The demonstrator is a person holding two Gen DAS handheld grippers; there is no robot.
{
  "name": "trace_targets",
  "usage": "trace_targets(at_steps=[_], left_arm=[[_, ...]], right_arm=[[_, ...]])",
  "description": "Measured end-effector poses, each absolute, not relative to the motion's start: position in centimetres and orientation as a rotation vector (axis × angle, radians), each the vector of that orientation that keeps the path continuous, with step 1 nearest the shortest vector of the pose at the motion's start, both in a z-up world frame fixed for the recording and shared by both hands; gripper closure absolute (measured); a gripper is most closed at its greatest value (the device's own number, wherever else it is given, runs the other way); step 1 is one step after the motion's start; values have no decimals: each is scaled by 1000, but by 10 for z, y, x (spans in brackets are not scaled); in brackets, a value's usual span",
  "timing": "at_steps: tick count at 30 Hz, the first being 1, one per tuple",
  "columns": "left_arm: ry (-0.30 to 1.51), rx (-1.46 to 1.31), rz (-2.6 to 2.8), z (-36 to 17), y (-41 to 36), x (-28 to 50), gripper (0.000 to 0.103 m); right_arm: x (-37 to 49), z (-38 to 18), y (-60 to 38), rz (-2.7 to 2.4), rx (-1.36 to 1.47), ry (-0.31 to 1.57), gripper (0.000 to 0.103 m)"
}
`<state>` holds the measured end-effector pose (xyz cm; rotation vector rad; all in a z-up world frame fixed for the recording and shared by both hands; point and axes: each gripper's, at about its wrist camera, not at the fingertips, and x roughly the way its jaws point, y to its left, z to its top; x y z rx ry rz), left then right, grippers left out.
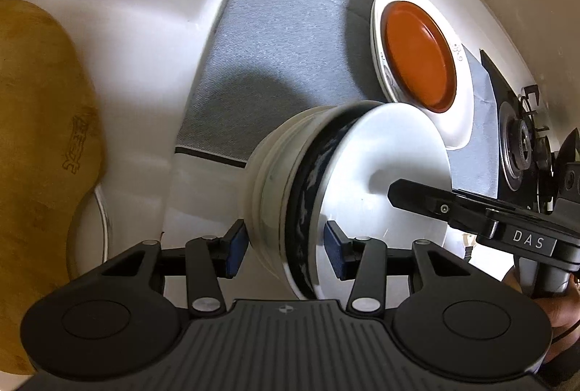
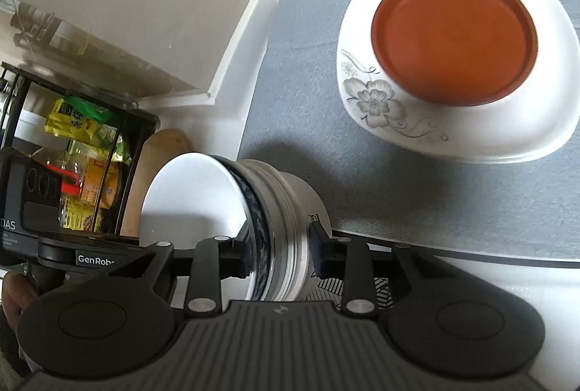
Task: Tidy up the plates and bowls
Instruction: 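Lift the bowl stack with both grippers and lower it onto the brown plate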
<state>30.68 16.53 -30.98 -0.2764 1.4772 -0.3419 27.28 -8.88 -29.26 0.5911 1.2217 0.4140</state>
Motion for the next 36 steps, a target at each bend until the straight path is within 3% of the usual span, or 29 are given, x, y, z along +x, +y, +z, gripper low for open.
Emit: trace_targets(at_steps=[36], left_arm=[[1483,-238,-414,-255,79,368,54]], right_arm=[[300,-236,-178,226,667,1069,69]])
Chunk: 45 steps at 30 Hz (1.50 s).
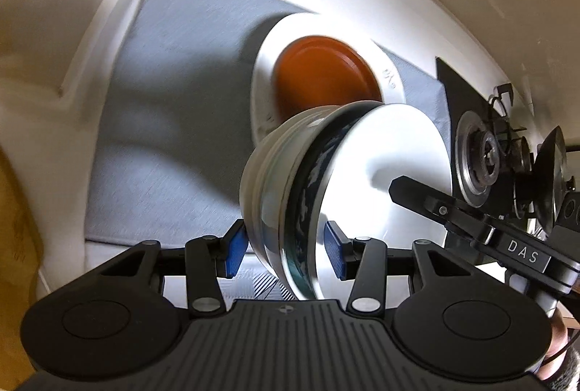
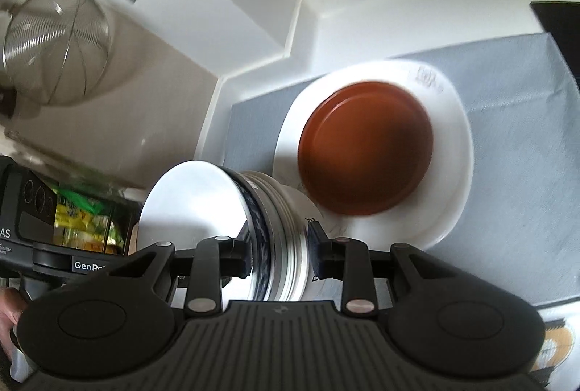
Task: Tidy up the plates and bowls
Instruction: 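Lift the bowl stack with both grippers and lower it onto the brown plate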
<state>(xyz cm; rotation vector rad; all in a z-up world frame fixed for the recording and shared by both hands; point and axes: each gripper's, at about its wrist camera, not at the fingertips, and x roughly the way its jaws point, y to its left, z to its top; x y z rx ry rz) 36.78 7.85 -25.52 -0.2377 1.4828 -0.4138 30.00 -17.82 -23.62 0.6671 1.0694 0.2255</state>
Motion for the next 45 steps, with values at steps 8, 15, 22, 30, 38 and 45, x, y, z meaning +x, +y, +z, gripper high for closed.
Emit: trace_targets(at_steps=[8,15,22,30,38,45], left_arm=[[1458,-245,-442,-241,59,398,54],[1407,-227,-445,-224,43,431,55],[1458,-255,-465,-249,31,453,55],[1470,-239,-460,-281,24,461,54],[1455,-215,-453,-300,14,461,55],[1406,-228,-477,-302,16,456,56]], right_arm=[[324,-219,-202,194,647,1009,69],[351,-211,-222,180,646,949,69],[365,-229,-239,128,663,944,69],[371,-263,-242,90,666,969,68],[372,-289,-238,54,680,1002,67],[366,-296,-238,34,680,988,67]])
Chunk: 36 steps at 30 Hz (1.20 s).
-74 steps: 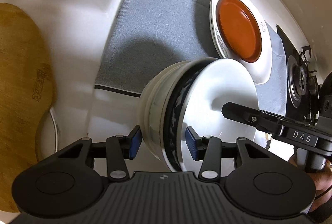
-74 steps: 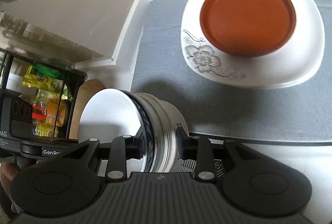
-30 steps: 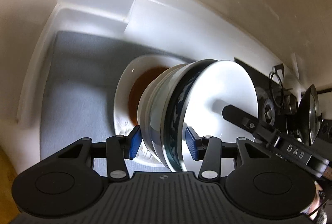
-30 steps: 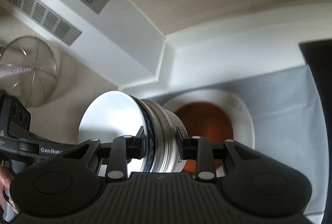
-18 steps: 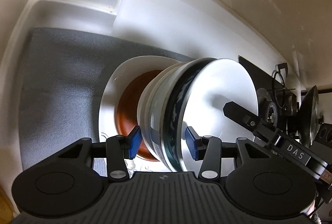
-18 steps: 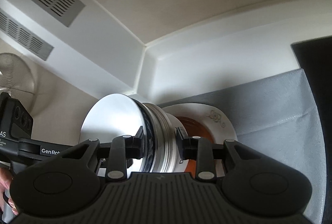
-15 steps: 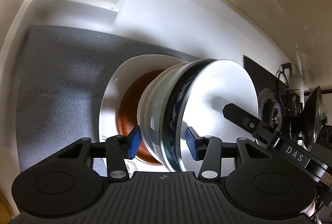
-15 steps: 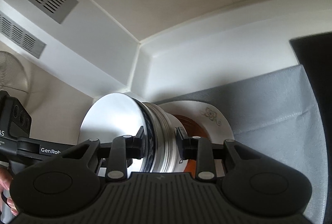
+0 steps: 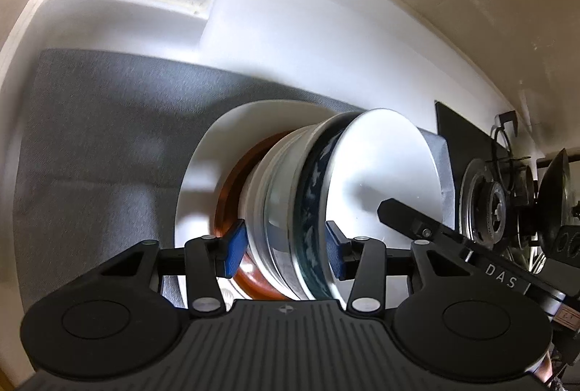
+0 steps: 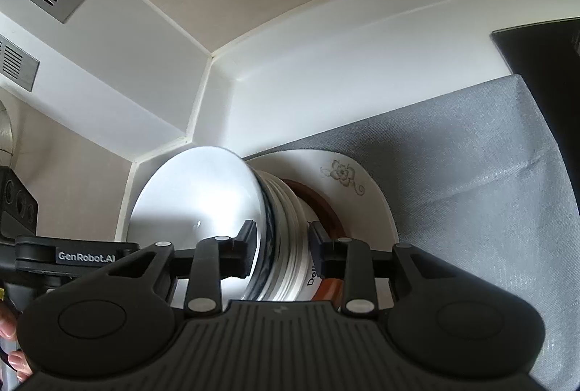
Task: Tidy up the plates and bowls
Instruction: 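Lift the bowl stack with both grippers and lower it onto the brown plate, then open both grippers and pull them back from the bowl stack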
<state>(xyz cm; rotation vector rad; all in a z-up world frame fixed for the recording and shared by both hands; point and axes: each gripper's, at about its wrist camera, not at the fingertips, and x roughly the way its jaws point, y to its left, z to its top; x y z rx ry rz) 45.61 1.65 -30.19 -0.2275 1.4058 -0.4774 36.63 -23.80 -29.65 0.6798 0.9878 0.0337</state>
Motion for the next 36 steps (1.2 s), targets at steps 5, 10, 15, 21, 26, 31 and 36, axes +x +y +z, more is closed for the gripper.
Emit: trace_targets(at_steps=[5,10,15,21,26,31,36], left_arm=[[1364,-219,-516,-302,18,450,54],[1303,-235,-535,-302,22,440,53],[1184,-231,-528,-285,33,420,45],[958,-121,-473,-242,48,372,12],[864,-66,-405,-217,57,326,3],[938,37,-300,-206,44,282,0],[1016,80,-239,-194,24,230,0]], right_arm=[[358,-302,-238,18,675,982,67],[341,-301,-242,-16,730,926,67],[320,-280,-232,-55,640,895,65],[286,-254,-213,-113,484,879,14],[254,-242,-190,-143,325,884,6],[222,-233,-172,-110,235,915,1],[190,-213,-162,-78,212,969,0]])
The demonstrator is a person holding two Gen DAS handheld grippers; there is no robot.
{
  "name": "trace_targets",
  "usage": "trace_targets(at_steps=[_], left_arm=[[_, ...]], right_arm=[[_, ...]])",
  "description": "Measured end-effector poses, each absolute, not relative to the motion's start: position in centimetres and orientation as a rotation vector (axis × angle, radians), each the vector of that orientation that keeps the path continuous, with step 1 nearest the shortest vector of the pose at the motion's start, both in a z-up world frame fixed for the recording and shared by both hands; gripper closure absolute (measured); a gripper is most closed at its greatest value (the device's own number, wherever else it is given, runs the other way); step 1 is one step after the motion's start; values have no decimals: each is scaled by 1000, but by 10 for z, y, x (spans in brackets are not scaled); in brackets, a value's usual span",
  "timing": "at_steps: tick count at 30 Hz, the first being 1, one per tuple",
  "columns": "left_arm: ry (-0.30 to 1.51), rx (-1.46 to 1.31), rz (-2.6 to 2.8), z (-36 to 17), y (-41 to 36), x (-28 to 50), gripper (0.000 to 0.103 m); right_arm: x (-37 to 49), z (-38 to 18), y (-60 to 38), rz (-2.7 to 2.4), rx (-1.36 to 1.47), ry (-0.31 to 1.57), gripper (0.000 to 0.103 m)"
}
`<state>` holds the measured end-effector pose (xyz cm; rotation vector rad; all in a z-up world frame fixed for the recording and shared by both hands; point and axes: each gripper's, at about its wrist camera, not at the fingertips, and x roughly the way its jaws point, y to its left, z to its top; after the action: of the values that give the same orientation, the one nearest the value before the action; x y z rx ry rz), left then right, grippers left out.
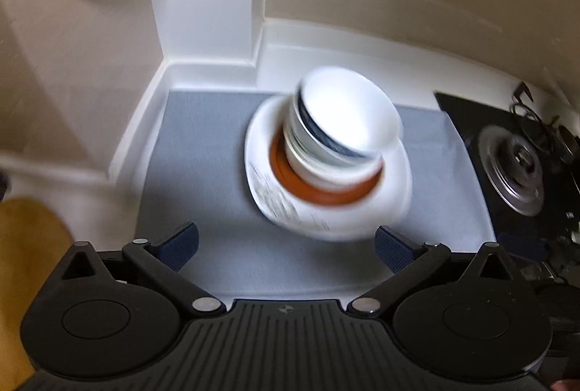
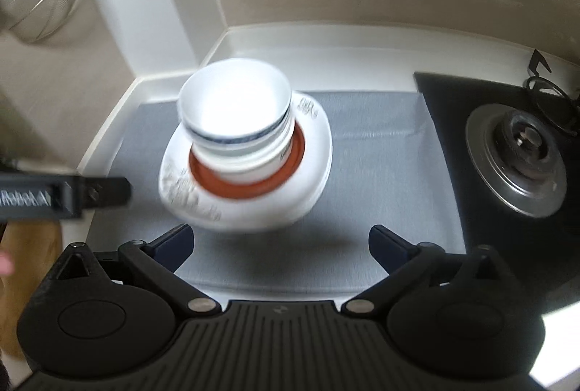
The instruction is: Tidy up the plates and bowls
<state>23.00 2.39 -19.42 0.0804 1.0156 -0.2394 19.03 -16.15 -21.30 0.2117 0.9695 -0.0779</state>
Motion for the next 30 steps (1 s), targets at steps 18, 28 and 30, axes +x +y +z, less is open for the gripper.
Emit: trace_targets(at_steps=[18,28,30], left_arm=[[912,182,-36,-66,-35,64,0],[884,113,-43,-15,-56,14,0],[865,132,-49,-9,-61,6,0]], right_arm=[[45,-83,-163,-106,114,934,1],[-17,-21,-181,-150,130,874,1],[-25,-15,-182,-149,128,860,1]])
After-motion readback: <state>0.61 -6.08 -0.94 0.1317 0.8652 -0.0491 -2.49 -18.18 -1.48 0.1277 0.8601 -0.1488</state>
